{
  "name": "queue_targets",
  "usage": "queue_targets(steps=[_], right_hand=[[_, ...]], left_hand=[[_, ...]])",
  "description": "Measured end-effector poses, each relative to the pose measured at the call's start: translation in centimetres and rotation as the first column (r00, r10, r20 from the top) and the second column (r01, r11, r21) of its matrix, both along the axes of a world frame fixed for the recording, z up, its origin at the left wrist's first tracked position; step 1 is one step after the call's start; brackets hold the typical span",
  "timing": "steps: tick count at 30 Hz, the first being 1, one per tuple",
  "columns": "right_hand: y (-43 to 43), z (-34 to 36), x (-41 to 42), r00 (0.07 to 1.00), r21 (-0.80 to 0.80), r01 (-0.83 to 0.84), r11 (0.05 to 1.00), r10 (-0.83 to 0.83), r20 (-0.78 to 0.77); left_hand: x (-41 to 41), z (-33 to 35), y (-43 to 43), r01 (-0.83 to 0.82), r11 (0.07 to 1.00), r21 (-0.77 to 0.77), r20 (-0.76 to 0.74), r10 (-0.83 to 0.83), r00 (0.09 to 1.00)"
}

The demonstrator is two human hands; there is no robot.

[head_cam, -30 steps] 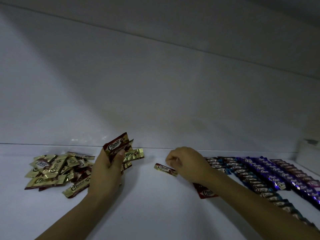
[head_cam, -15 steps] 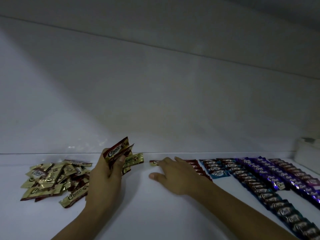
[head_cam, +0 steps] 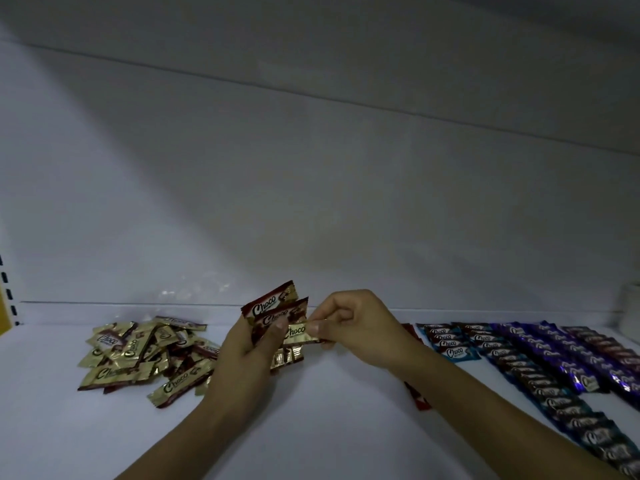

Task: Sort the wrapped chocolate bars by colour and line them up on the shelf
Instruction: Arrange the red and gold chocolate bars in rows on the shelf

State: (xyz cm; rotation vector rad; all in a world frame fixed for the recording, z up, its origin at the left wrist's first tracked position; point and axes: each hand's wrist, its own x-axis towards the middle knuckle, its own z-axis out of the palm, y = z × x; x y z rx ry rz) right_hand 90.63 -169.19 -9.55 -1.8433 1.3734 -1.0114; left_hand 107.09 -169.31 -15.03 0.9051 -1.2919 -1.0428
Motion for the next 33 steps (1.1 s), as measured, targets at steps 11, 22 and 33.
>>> queue_targets(steps=[11, 22, 33], right_hand=[[1.3, -1.6, -4.0, 0.980, -0.170, 0.128, 0.977, -0.151, -0.129], [0.8, -3.5, -4.6, 0.785, -0.181, 0.020, 0.983, -0.127, -0.607], [-4.2, -3.1, -3.8, 0.596, -0.313, 0.140, 0.939, -0.333, -0.731]], left_hand=[[0.3, -0.1, -0.8, -0.087, 0.989, 0.122, -0.040, 0.093, 0.995], [0.1, -0.5, -0.6, -0.147, 0.989, 0.035, 0.031, 0.146, 0.989], [0.0, -0.8, -0.9, -0.126, 0.992, 0.015, 0.026, 0.125, 0.992]])
